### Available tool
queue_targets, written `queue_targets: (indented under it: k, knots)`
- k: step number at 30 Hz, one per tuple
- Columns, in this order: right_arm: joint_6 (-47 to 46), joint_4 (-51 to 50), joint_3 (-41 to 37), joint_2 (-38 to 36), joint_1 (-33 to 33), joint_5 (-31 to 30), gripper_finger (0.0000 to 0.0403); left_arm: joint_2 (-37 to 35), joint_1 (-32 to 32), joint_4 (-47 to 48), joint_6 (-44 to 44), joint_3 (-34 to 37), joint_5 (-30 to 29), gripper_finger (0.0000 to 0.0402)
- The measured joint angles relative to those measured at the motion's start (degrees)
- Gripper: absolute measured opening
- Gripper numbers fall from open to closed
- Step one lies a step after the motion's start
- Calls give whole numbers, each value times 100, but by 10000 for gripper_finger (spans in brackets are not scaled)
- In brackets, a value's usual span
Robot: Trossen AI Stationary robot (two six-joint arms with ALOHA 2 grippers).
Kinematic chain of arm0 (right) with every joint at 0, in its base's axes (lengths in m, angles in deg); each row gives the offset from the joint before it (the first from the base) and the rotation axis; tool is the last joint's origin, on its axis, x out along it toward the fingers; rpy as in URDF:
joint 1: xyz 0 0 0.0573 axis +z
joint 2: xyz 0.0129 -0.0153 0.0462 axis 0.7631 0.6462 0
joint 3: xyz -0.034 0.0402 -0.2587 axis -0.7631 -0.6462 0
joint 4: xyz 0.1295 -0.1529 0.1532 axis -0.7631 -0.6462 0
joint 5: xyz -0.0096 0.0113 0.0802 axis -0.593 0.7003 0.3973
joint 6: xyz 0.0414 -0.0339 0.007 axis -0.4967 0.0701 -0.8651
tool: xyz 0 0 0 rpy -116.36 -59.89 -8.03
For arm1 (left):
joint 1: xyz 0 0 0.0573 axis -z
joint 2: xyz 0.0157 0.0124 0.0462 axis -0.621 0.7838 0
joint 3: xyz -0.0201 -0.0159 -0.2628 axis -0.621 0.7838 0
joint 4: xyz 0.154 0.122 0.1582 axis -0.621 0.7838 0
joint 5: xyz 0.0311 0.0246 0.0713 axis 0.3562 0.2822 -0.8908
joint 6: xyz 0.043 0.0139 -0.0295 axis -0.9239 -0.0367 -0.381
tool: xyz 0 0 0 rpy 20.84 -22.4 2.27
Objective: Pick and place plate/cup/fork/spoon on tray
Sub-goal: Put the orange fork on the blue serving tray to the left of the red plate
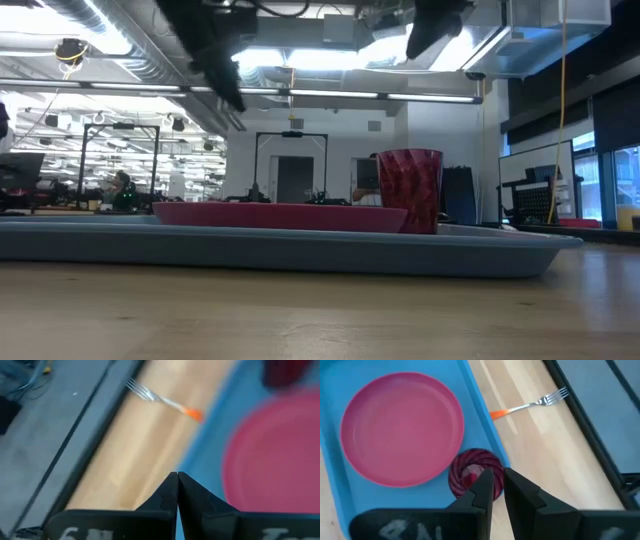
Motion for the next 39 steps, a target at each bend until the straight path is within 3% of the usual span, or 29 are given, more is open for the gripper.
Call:
queue_targets:
  k: [4,9,22,31,39]
  knots:
    - [-10,-261,106,-21,181,-201,49,216,-708,-312,-375,-535,255,0]
    - [-23,-400,108,-30,256,-231,49,722,-1468,-512,-456,-1317,1195,3]
    - [-19,-418,108,-32,256,-241,49,2739,-2442,41,133,-2940,2878,64]
    - [-28,-436,108,-32,256,-239,49,3743,-2594,-34,736,-3142,2948,66]
    - [-148,-456,108,-32,256,-237,49,4376,-2613,-663,1087,-3142,3056,66]
